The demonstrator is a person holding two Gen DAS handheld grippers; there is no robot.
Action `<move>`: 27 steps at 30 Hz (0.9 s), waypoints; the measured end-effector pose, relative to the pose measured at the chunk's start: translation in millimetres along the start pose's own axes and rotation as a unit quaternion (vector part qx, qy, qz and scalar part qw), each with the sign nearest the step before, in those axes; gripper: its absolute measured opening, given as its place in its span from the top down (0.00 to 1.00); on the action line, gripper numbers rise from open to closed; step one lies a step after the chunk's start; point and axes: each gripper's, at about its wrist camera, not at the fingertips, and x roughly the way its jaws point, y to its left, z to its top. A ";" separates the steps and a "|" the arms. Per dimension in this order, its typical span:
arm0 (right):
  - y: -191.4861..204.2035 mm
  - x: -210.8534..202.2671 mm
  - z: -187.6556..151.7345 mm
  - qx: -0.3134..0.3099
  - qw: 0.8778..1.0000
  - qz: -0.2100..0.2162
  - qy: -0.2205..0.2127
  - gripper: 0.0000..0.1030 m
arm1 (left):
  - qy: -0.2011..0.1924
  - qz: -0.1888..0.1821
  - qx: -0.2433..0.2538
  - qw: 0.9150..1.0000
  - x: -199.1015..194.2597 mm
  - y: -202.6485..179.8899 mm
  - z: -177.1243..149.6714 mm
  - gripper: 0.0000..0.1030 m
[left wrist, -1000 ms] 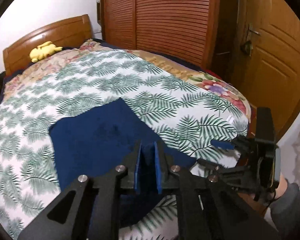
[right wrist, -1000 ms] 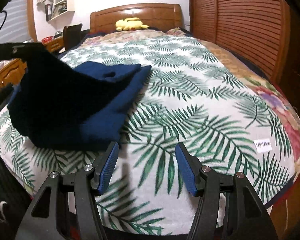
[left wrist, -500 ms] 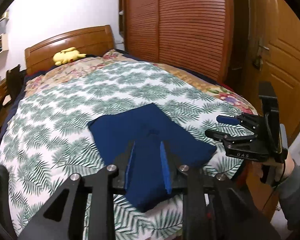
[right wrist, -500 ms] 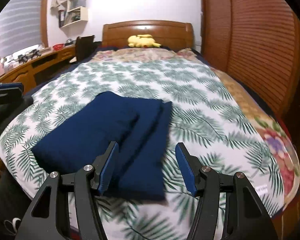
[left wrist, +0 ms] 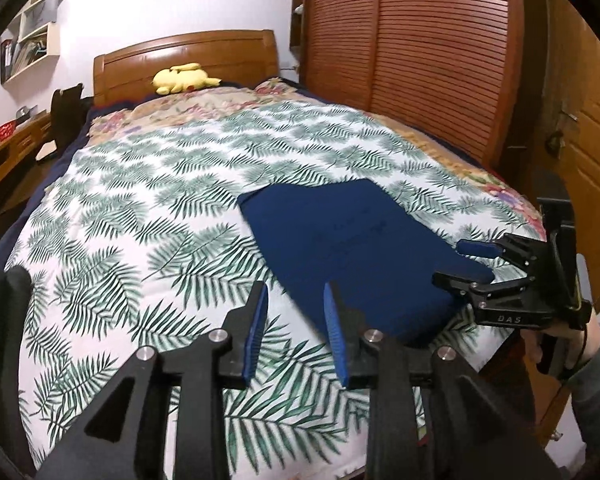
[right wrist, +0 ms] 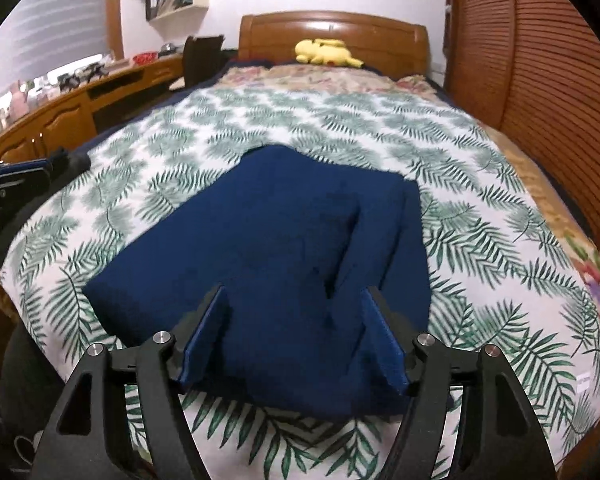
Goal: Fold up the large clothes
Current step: 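Move the right tool to the folded blazer and close on it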
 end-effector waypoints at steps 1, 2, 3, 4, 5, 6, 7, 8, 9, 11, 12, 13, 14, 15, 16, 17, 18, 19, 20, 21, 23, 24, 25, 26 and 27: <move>1.0 2.8 -1.6 0.000 1.000 0.001 0.005 0.30 | 0.003 0.002 -0.002 1.000 2.3 2.5 -2.7 0.74; 1.3 5.7 -3.1 0.000 1.000 0.003 0.010 0.30 | 0.006 0.003 -0.004 1.000 4.1 5.1 -5.6 0.73; 1.8 10.1 -5.1 0.000 1.000 0.004 0.017 0.30 | 0.007 0.005 -0.006 1.000 5.1 6.9 -8.3 0.73; 1.7 11.6 -7.0 0.000 1.000 0.005 0.020 0.29 | 0.009 0.007 -0.009 1.000 6.3 10.2 -11.9 0.73; 1.7 15.0 -9.4 0.002 1.000 0.009 0.024 0.29 | 0.009 0.007 -0.011 1.000 6.0 11.4 -13.8 0.73; 1.8 17.5 -11.6 0.003 1.000 0.011 0.027 0.29 | 0.011 0.007 -0.013 1.000 6.9 14.0 -16.4 0.73; 1.6 19.9 -13.8 0.004 0.999 0.014 0.031 0.28 | 0.013 0.006 -0.016 1.000 8.2 16.5 -20.3 0.73; 1.1 22.5 -16.0 0.005 0.999 0.017 0.034 0.28 | 0.015 0.004 -0.017 1.000 8.7 17.6 -22.0 0.73; 0.2 24.5 -17.5 0.007 0.999 0.020 0.037 0.28 | 0.017 0.003 -0.018 1.000 9.8 18.9 -25.0 0.73; -2.4 27.2 -19.7 0.014 0.999 0.027 0.042 0.27 | 0.022 0.004 -0.020 1.000 12.5 20.8 -30.0 0.73; -3.9 27.6 -20.6 0.019 0.998 0.031 0.043 0.27 | 0.024 0.003 -0.021 0.999 14.0 21.7 -32.2 0.73; -5.7 27.7 -21.2 0.024 0.998 0.035 0.044 0.27 | 0.027 0.002 -0.023 0.999 15.6 22.1 -34.6 0.73; -7.1 27.5 -21.7 0.029 0.998 0.039 0.044 0.27 | 0.029 0.000 -0.023 0.999 16.7 22.0 -36.6 0.73; -7.6 27.5 -22.1 0.030 0.998 0.041 0.046 0.27 | 0.031 -0.001 -0.024 0.999 18.3 21.9 -38.2 0.73; -7.5 27.8 -22.8 0.029 0.998 0.043 0.047 0.27 | 0.034 -0.002 -0.024 0.999 19.7 21.6 -40.3 0.73; -7.1 27.5 -23.1 0.028 0.998 0.043 0.048 0.27 | 0.035 -0.003 -0.024 0.999 20.3 20.9 -41.6 0.73; -6.1 27.3 -23.4 0.026 0.998 0.043 0.048 0.27 | 0.036 -0.004 -0.024 0.999 20.6 19.1 -43.2 0.73; -5.8 27.2 -23.5 0.024 0.998 0.042 0.048 0.27 | 0.037 -0.004 -0.024 0.999 21.3 17.8 -44.5 0.73; -5.2 27.2 -23.7 0.022 0.998 0.042 0.049 0.27 | 0.038 -0.005 -0.024 0.999 21.5 16.1 -45.7 0.73; -4.8 27.6 -24.0 0.021 0.998 0.042 0.049 0.27 | 0.039 -0.006 -0.023 0.999 22.2 14.6 -46.9 0.73; -5.1 28.3 -24.7 0.021 0.998 0.043 0.050 0.27 | 0.041 -0.008 -0.022 0.999 22.7 13.0 -47.9 0.73; -5.5 28.8 -24.5 0.022 0.998 0.044 0.050 0.27 | 0.042 -0.010 -0.020 0.999 23.2 12.0 -48.1 0.73; -6.2 29.0 -25.1 0.023 0.997 0.046 0.050 0.27 | 0.044 -0.010 -0.019 0.999 23.9 10.4 -48.8 0.73; -6.3 29.0 -25.5 0.024 0.997 0.047 0.050 0.27 | 0.044 -0.010 -0.018 0.999 24.5 11.2 -48.8 0.73; -7.0 29.0 -25.7 0.024 0.997 0.048 0.049 0.27 | 0.045 -0.010 -0.018 0.999 25.2 10.6 -49.1 0.73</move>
